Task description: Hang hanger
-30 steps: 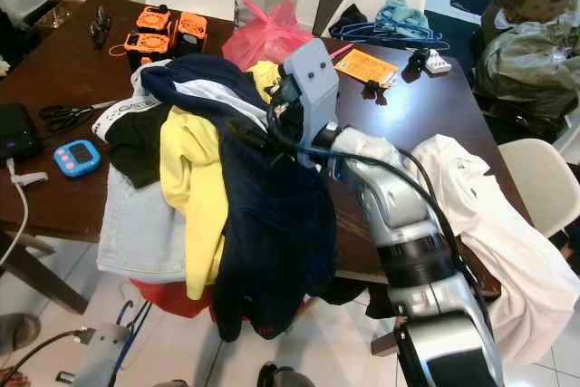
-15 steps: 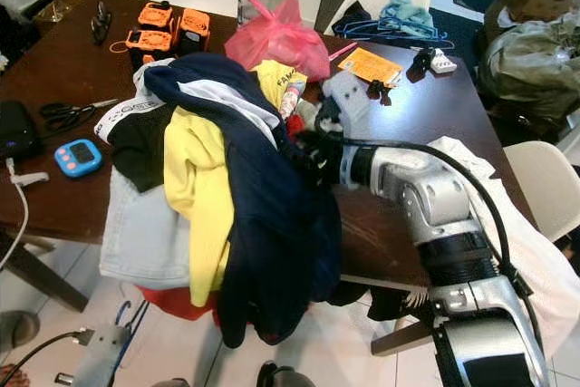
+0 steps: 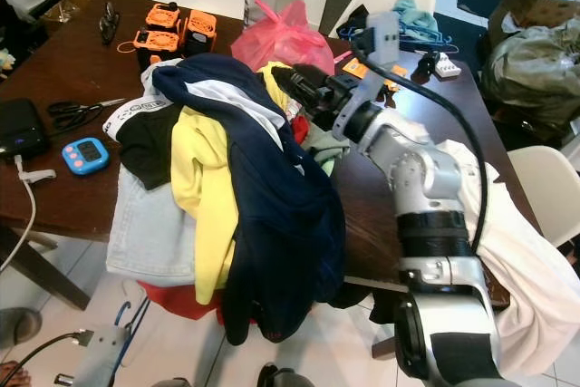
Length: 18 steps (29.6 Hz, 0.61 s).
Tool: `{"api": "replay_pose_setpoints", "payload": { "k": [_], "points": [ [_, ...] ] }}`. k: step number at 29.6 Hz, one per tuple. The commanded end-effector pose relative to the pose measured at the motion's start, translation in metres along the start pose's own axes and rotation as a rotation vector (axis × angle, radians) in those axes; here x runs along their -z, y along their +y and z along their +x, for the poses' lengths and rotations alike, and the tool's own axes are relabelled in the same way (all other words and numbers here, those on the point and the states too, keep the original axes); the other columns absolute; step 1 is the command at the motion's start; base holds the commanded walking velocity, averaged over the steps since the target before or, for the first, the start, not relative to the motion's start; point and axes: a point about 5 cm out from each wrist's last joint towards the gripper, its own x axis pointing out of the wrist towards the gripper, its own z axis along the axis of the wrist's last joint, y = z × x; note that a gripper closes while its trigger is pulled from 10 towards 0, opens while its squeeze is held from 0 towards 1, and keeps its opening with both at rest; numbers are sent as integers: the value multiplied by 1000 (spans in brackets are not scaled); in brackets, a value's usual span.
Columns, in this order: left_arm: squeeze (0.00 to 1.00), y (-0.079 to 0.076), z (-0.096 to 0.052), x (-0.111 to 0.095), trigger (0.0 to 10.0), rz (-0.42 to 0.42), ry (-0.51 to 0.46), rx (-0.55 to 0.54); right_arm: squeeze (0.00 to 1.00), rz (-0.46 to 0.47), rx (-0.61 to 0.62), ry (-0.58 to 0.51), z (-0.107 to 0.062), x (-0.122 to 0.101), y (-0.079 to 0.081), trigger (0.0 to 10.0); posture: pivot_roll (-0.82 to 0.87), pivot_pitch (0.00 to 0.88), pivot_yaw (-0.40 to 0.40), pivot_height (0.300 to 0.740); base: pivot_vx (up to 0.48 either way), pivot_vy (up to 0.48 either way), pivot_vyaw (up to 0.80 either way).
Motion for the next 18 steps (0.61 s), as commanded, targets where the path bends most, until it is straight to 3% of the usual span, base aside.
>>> {"api": "replay_pose_setpoints", "payload": {
  "k": [1,2,3,4,5,10,11,12,13,14,16,18],
  "points": [
    [0,-12,-4,14,10000,-3,38,49,1000,-6,-48,92,-7,12,4,10000,109,34,-78,740,0,0,0],
    [0,-11,-5,16,10000,-2,41,48,1000,-61,-78,202,-12,26,6,10000,108,35,-79,740,0,0,0],
    [0,-11,-5,16,10000,-2,41,48,1000,-61,-78,202,-12,26,6,10000,108,35,-79,740,0,0,0],
    [0,-11,-5,18,10000,-1,43,48,1000,-97,-98,287,-16,38,8,10000,108,35,-79,740,0,0,0],
    [0,-12,-6,19,10000,-1,44,49,0,-122,-96,360,-19,50,7,10000,109,36,-81,740,0,0,0],
    [0,-17,-5,16,10000,-4,39,55,0,-124,-81,449,-26,66,1,10000,111,38,-85,740,0,0,0],
    [0,-22,-4,11,10000,-5,34,59,0,-126,-78,469,-28,69,-2,3961,112,40,-86,740,0,0,0],
    [0,-22,-4,11,10000,-5,34,59,0,-126,-78,469,-28,69,-2,3961,112,40,-86,740,0,0,0],
    [0,-32,-3,5,10000,-6,27,68,0,-123,-75,482,-30,70,-4,0,114,41,-87,740,0,0,0],
    [0,-32,-3,5,10000,-6,27,68,0,-123,-75,482,-30,70,-4,0,114,41,-87,740,0,0,0],
    [0,-56,-2,-9,10000,-5,12,90,0,-121,-74,476,-32,69,-6,0,118,43,-87,740,0,0,0],
    [0,-56,-2,-9,10000,-5,12,90,0,-121,-74,476,-32,69,-6,0,118,43,-87,740,0,0,0]
  ]
}}
